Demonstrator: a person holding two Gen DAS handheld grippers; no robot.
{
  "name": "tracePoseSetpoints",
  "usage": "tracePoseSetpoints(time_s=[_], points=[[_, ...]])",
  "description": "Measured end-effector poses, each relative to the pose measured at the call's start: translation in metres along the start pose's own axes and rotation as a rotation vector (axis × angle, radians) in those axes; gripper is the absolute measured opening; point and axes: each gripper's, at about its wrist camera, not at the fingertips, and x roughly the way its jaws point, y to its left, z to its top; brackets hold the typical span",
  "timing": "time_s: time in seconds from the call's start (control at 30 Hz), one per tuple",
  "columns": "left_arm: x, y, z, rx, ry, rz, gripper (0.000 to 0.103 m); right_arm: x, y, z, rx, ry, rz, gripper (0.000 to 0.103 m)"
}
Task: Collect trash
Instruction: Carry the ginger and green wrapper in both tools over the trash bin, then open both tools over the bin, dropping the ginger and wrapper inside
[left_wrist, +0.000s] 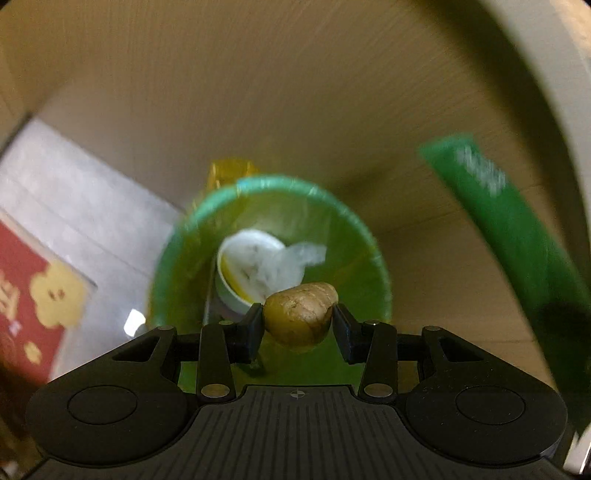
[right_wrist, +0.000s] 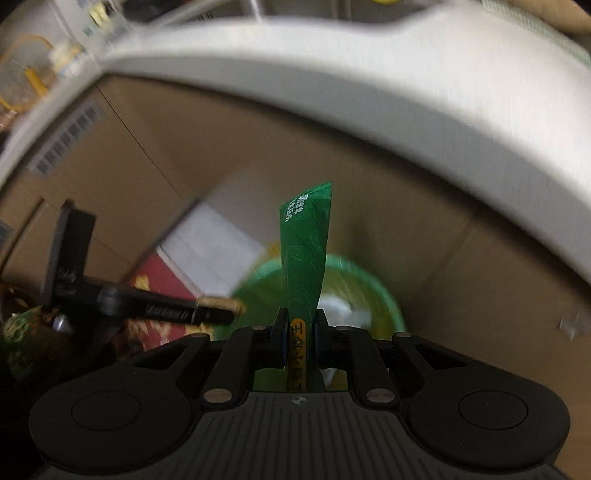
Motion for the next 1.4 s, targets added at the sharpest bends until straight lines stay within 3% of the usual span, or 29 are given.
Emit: tracePoseSetpoints(time_s=[0.23, 0.3, 0.4, 0.47, 0.57, 0.77, 0.93, 1.1, 1.27, 1.37, 1.4], points=[[0.111, 0.017, 0.017, -0.083, 0.005, 0.028, 0.045, 0.1, -0.034, -0.044, 0.053, 0.222, 0.016, 0.012], [0.144, 0.028, 0.024, -0.112, 0.003, 0.022, 0.043, 0.124, -0.043, -0.05, 0.055, 0.25, 0.006, 0.012], [0.19, 0.043, 0.034, -0.116, 0.08, 0.109, 0.042, 0.151, -0.052, -0.056, 0.075, 0.265, -0.003, 0.012], [0.201, 0.052, 0.035, -0.123, 0.074, 0.123, 0.042, 0.165, -0.071, -0.061, 0.11, 0.283, 0.011, 0.012], [0.192, 0.061, 0.033, -0.165, 0.039, 0.097, 0.042, 0.182, -0.08, -0.059, 0.156, 0.295, 0.033, 0.012], [0.146, 0.062, 0.024, -0.191, -0.012, 0.11, 0.042, 0.226, -0.083, -0.028, 0.247, 0.331, 0.159, 0.012], [0.122, 0.05, 0.021, -0.18, -0.04, 0.113, 0.042, 0.297, -0.063, -0.003, 0.246, 0.4, 0.149, 0.013], [0.105, 0.046, 0.018, -0.147, -0.045, 0.122, 0.042, 0.364, -0.066, -0.016, 0.272, 0.53, 0.093, 0.013], [0.099, 0.05, 0.017, -0.15, -0.029, 0.098, 0.042, 0.371, -0.071, -0.029, 0.321, 0.53, 0.127, 0.017], [0.098, 0.054, 0.017, -0.128, -0.021, 0.108, 0.042, 0.354, -0.06, -0.03, 0.235, 0.492, 0.061, 0.019], [0.096, 0.055, 0.017, -0.122, -0.021, 0.11, 0.042, 0.347, -0.055, -0.029, 0.196, 0.473, 0.037, 0.025]])
